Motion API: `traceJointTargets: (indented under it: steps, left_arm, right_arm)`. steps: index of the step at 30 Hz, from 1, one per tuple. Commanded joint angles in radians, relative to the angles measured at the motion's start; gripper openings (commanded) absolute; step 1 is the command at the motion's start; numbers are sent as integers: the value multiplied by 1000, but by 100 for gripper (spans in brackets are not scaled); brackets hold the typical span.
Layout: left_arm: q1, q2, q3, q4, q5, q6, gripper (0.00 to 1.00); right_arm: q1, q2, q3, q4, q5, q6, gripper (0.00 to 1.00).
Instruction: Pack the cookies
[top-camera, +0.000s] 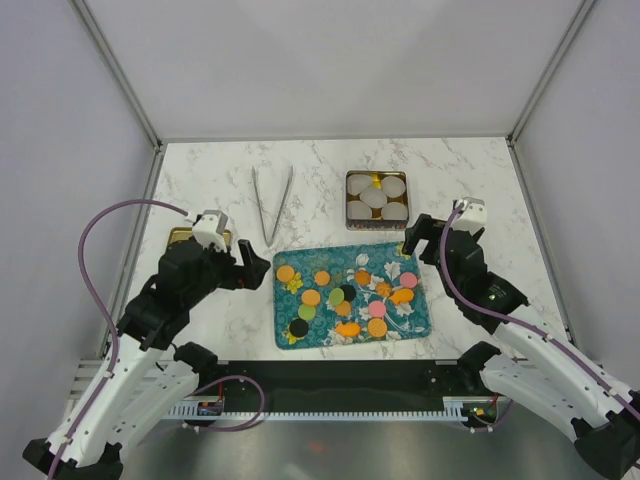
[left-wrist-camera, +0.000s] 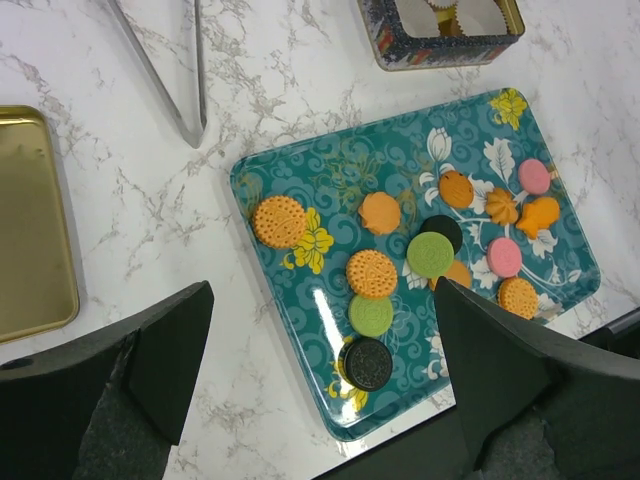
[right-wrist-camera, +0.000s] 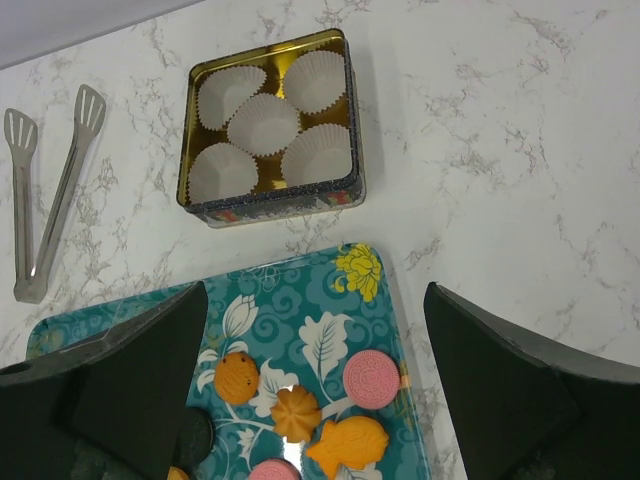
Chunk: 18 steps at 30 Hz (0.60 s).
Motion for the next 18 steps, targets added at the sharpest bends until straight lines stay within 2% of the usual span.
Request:
traceJointTargets:
  steps: [1,3,7,9,14,18]
  left_arm:
    - [-4,8,-4,36,-69,-34,100]
    - [-4,34,-1,46,-72,-32,100]
    - [0,185,69,74,-159,-58,100]
    - [34,336,119,108,-157,-60,100]
    - [149,719,349,137,-141,-45,100]
    - [178,958,508,138,-160,-3,100]
  right_arm:
    - [4,-16,46,-12,-23,-27,98]
    - [4,-16,52,-18,-50,-40,98]
    - [4,-2,72,-18,-113,-78,98]
    - [4,16,90,-21,-146,-93,98]
    - [2,100,150,-62,-213,-101,98]
    - [2,130,173,-64,-270,-93,98]
